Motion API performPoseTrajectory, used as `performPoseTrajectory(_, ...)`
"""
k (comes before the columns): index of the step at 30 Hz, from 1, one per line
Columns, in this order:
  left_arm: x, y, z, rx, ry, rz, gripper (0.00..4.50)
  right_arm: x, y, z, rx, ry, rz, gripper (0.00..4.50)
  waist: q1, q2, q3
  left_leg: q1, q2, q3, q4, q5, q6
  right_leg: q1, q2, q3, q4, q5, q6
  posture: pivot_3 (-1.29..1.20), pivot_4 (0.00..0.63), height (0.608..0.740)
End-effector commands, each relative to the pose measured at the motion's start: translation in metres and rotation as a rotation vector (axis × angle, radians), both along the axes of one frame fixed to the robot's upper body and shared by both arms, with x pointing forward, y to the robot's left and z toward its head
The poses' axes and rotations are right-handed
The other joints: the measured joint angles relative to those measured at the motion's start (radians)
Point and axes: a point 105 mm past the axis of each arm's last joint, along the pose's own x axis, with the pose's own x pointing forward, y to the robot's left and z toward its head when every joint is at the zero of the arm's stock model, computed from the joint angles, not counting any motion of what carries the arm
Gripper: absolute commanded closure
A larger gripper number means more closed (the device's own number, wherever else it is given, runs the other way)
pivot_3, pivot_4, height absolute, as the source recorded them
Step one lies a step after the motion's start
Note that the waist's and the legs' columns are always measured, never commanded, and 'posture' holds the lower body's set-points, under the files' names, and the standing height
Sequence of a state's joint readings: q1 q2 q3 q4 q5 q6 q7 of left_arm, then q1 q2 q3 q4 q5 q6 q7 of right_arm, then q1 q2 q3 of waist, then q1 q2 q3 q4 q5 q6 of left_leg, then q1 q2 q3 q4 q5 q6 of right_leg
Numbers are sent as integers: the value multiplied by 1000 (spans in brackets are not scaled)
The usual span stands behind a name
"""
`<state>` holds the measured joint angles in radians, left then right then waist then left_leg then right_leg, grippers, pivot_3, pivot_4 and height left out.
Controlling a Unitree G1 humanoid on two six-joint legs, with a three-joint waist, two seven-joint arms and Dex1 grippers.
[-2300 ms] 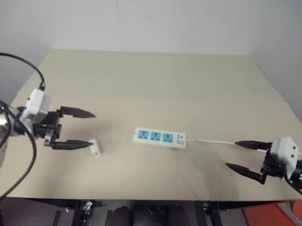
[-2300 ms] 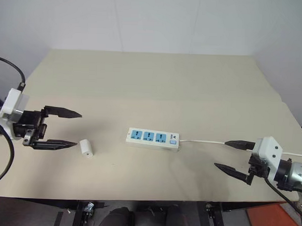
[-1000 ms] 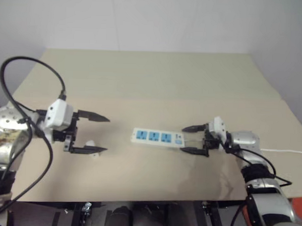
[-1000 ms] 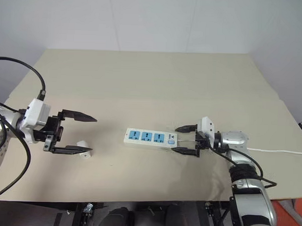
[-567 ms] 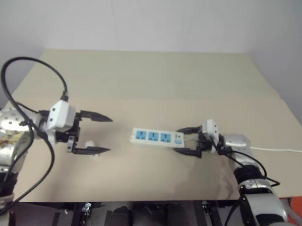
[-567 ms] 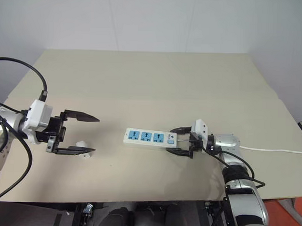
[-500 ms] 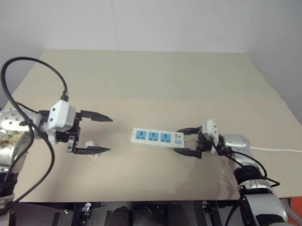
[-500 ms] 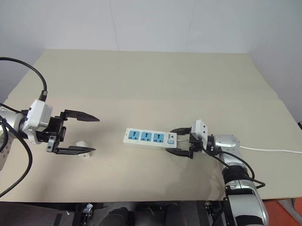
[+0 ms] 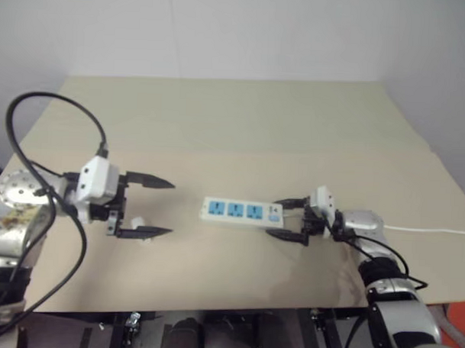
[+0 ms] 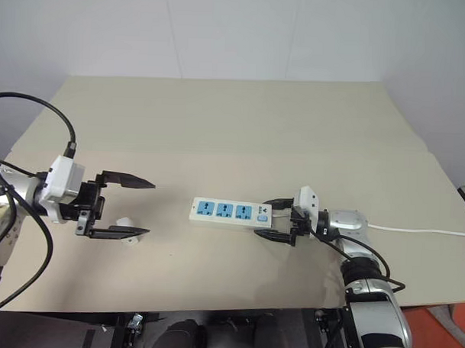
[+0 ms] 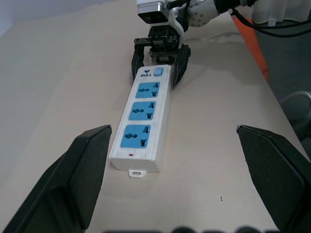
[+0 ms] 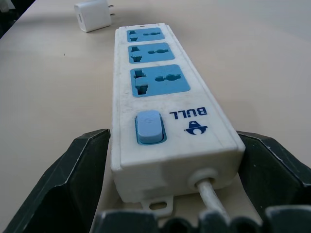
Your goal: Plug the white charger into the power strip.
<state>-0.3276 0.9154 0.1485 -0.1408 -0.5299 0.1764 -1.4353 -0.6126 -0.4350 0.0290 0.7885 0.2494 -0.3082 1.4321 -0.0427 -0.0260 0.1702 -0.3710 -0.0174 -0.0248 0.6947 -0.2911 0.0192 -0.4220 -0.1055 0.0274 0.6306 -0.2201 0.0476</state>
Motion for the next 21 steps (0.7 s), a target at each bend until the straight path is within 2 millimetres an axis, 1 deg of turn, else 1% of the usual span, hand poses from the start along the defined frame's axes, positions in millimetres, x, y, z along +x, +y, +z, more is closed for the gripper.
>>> performPoseTrajectory(1, -1, -3, 6, 6, -43, -14, 0, 2, 0, 6, 31, -17, -5, 44, 0, 0, 0, 0, 0, 0, 0, 0, 0, 0, 0, 0, 0, 0, 0, 0, 150, 740)
performPoseTrajectory(4, -1, -2, 6, 6, -44, -11, 0, 2, 1, 4, 37, -8, -4, 618, -1, 0, 0, 0, 0, 0, 0, 0, 0, 0, 0, 0, 0, 0, 0, 0, 150, 740)
performPoseTrajectory(5, -1, -2, 6, 6, -44, -11, 0, 2, 1, 4, 37, -9, -5, 904, -1, 0, 0, 0, 0, 0, 0, 0, 0, 0, 0, 0, 0, 0, 0, 0, 150, 740)
performPoseTrajectory(6, -1, -3, 6, 5, -45, -10, 0, 2, 1, 4, 39, -7, -7, 1053, -1, 0, 0, 0, 0, 0, 0, 0, 0, 0, 0, 0, 0, 0, 0, 0, 150, 740)
performPoseTrajectory(16, -3, -2, 4, 0, -38, -2, 0, -2, 1, 5, 47, -6, 23, 1053, -1, 0, 0, 1, 0, 0, 0, 0, 0, 0, 0, 0, 0, 0, 0, 0, 150, 740)
performPoseTrajectory(19, -2, 0, 4, 0, -42, 5, 0, -9, -2, 8, 38, -13, 65, 1053, -1, 0, 0, 1, 0, 0, 0, 0, 0, 0, 0, 0, 0, 0, 0, 0, 150, 740)
performPoseTrajectory(21, -1, 2, 4, 5, -46, 13, 0, -19, -6, 10, 23, -23, 105, 1053, 0, 0, 0, 1, 0, 0, 0, 0, 0, 0, 0, 0, 0, 0, 0, 0, 150, 740)
